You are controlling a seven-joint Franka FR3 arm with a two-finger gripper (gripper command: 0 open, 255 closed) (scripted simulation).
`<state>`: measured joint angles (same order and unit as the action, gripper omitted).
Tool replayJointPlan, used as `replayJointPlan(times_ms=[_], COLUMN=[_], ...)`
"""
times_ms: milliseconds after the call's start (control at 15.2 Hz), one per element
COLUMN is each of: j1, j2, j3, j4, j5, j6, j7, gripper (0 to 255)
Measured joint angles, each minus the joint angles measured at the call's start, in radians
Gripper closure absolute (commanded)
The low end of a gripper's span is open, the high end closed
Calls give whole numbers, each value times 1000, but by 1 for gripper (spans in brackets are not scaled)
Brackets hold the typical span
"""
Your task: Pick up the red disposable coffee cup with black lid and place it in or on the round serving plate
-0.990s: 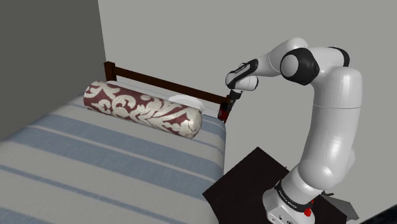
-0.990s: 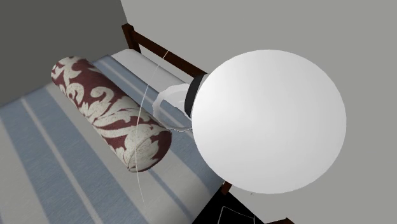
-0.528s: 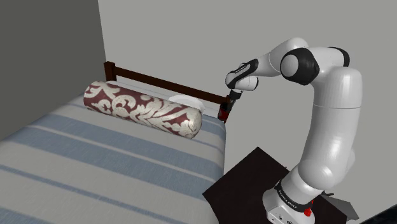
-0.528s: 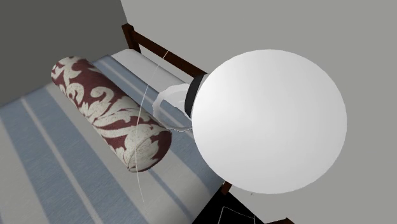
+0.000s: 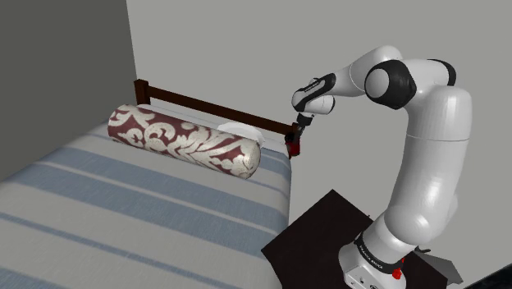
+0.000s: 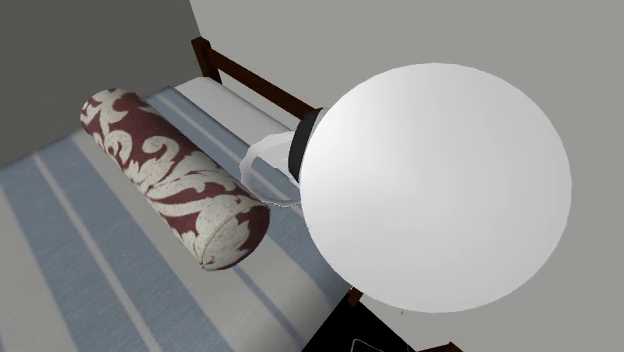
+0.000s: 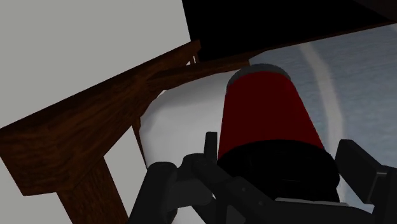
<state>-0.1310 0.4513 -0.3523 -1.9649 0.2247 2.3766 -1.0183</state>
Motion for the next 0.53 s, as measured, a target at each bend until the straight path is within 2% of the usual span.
replayJointPlan(times_ms=[528], j1=[14], j2=[-69], j3=[-21], j4=[18], j5=[-37], j6=[-83], j7=[23], gripper=[255])
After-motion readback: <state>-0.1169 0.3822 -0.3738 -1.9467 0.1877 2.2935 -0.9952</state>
